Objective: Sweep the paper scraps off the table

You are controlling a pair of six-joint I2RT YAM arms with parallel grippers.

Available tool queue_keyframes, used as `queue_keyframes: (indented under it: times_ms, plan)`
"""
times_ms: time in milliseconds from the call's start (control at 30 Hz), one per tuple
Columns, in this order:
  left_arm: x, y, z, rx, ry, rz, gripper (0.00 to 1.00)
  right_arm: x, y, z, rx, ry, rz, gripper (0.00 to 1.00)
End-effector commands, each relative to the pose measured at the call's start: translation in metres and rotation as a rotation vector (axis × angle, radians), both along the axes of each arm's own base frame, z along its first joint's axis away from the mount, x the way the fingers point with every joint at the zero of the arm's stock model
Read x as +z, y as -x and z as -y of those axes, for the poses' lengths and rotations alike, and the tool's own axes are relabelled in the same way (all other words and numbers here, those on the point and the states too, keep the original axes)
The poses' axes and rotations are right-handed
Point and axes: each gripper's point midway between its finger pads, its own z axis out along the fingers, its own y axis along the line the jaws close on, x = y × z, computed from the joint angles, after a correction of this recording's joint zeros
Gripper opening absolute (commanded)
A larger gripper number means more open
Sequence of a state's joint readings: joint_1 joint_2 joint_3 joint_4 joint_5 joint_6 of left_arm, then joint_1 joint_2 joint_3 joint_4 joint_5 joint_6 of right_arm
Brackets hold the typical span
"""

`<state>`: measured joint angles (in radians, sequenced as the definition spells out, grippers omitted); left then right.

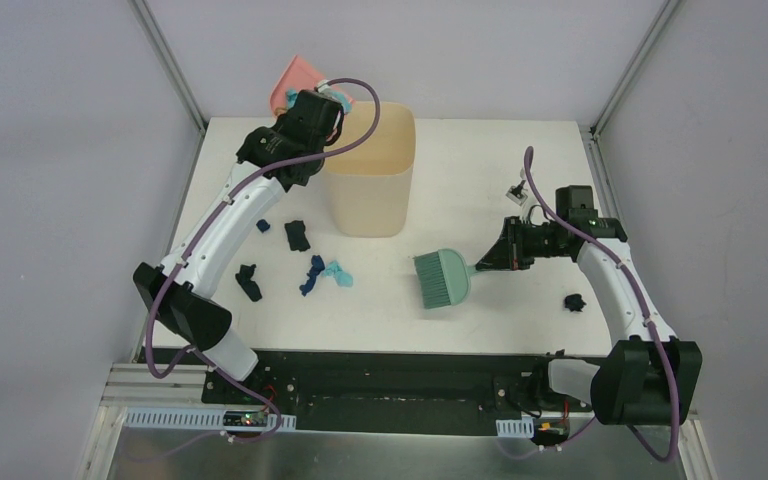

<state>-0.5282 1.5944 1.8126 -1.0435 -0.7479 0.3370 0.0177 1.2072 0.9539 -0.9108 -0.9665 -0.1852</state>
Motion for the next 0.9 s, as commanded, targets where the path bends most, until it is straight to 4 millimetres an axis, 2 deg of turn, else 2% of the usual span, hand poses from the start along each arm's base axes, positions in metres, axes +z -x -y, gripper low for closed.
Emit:
queue_keyframes:
  times_ms: [0, 267, 433, 533, 767, 867]
  plan:
    - [0.030, -0.011, -0.011, 0.008, -0.070, 0.116, 0.04, 0.010, -0.002, -0.001, 0.017, -0.015, 0.063, 0.00]
    - [0.022, -0.022, -0.013, -0.008, -0.263, 0.118, 0.07, 0.010, -0.001, -0.001, 0.021, -0.015, 0.060, 0.00]
    - [0.023, -0.024, -0.009, -0.026, -0.242, 0.143, 0.07, 0.011, 0.000, 0.000, 0.022, -0.012, 0.072, 0.00]
    - [0.021, -0.029, -0.008, -0.051, -0.299, 0.148, 0.07, 0.012, 0.000, 0.000, 0.022, -0.011, 0.076, 0.00]
    - [0.016, -0.039, 0.012, -0.210, -0.536, 0.193, 0.06, 0.012, 0.001, 0.000, 0.022, -0.008, 0.083, 0.00]
    - [0.017, -0.039, 0.013, -0.208, -0.544, 0.217, 0.06, 0.012, 0.001, 0.000, 0.022, -0.008, 0.084, 0.00]
